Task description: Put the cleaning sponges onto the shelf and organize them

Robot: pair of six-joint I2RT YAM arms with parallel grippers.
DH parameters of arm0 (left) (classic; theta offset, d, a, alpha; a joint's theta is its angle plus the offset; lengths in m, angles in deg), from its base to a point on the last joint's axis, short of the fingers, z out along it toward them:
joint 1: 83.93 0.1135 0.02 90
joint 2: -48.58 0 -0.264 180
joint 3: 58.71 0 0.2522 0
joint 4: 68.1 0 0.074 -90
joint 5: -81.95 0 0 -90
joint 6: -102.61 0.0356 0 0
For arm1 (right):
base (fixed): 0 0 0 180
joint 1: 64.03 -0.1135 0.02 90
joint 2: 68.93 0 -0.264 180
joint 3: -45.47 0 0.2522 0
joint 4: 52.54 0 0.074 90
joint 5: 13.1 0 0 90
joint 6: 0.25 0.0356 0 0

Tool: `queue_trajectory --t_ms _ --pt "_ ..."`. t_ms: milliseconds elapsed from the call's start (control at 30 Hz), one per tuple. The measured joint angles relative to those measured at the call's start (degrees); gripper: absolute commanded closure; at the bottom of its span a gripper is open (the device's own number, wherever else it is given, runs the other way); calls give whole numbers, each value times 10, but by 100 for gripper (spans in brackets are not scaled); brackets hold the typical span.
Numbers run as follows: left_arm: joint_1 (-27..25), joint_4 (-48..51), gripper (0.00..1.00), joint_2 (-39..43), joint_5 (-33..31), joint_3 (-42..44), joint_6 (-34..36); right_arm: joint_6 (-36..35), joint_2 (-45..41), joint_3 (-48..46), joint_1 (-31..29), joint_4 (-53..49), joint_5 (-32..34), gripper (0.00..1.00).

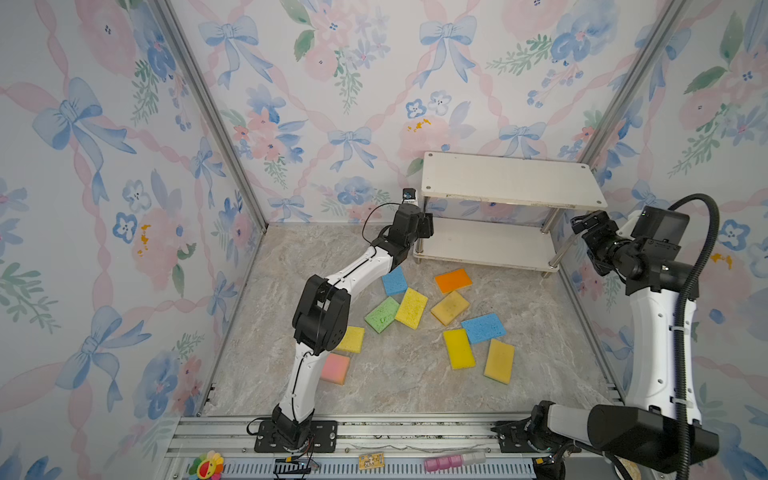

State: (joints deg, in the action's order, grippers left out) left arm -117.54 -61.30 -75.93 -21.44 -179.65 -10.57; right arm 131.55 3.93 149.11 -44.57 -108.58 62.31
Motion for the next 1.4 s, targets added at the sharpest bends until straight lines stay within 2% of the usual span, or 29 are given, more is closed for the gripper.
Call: queue_trajectory --t_ms 300,533,833,1167,1267,1400 --pt "-19 -7 35 4 -120 16 7 -7 -8 -25 0 6 -17 3" --pt "-11 -4 34 51 -156 83 10 -7 -15 -38 -1 10 -24 3" --pt "55 0 33 151 -177 202 8 -7 -25 -54 -8 10 -25 3" --pt "139 1 33 305 -222 367 2 -6 -28 -71 -32 11 -6 3" --pt "151 -6 25 342 -202 412 -1 -2 -28 -75 -52 19 -1 3" --pt "179 -37 17 391 -73 478 2 2 -19 -78 -89 33 -16 3"
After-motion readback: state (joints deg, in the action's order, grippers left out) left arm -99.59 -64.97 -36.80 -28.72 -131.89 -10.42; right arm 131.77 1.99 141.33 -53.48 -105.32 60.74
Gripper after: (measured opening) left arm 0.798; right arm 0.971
